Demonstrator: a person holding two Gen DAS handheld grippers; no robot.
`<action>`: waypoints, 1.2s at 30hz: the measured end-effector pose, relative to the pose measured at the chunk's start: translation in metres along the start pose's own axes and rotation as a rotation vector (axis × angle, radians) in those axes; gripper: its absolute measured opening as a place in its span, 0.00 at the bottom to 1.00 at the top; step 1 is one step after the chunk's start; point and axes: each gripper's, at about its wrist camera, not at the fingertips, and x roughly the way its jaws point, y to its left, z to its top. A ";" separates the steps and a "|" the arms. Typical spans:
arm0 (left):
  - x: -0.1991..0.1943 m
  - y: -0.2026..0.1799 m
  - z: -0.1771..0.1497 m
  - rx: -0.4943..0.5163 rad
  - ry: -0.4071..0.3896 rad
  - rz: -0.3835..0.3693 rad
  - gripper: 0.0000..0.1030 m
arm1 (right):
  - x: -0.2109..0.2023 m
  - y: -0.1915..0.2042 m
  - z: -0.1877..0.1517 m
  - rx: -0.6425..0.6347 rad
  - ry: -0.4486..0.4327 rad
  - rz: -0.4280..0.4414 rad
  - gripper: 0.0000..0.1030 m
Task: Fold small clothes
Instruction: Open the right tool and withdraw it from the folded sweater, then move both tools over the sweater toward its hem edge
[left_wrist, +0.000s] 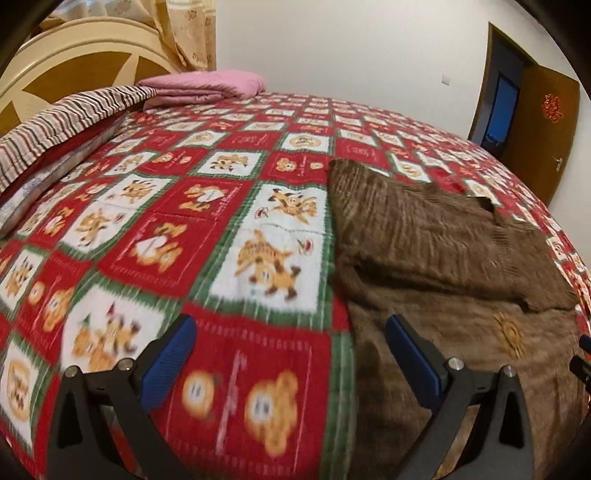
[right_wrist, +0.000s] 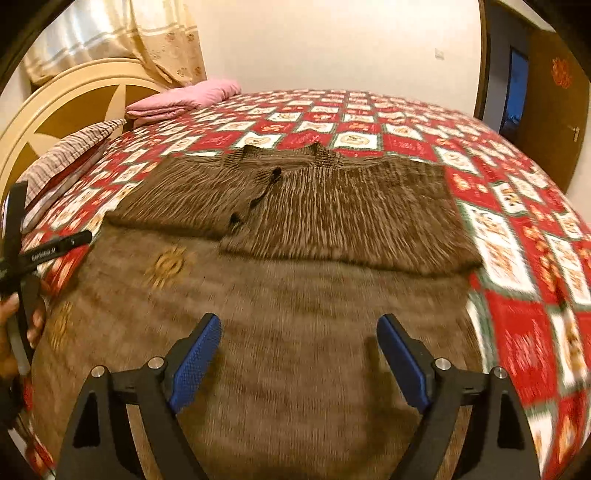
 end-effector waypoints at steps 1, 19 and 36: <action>-0.005 -0.001 -0.005 0.006 0.000 -0.008 1.00 | -0.008 0.001 -0.009 0.001 -0.004 0.002 0.84; -0.078 -0.015 -0.099 0.159 0.024 -0.078 1.00 | -0.068 0.001 -0.115 0.019 -0.031 -0.061 0.85; -0.127 -0.014 -0.167 0.260 0.030 -0.180 0.84 | -0.099 0.008 -0.167 -0.016 -0.036 -0.068 0.88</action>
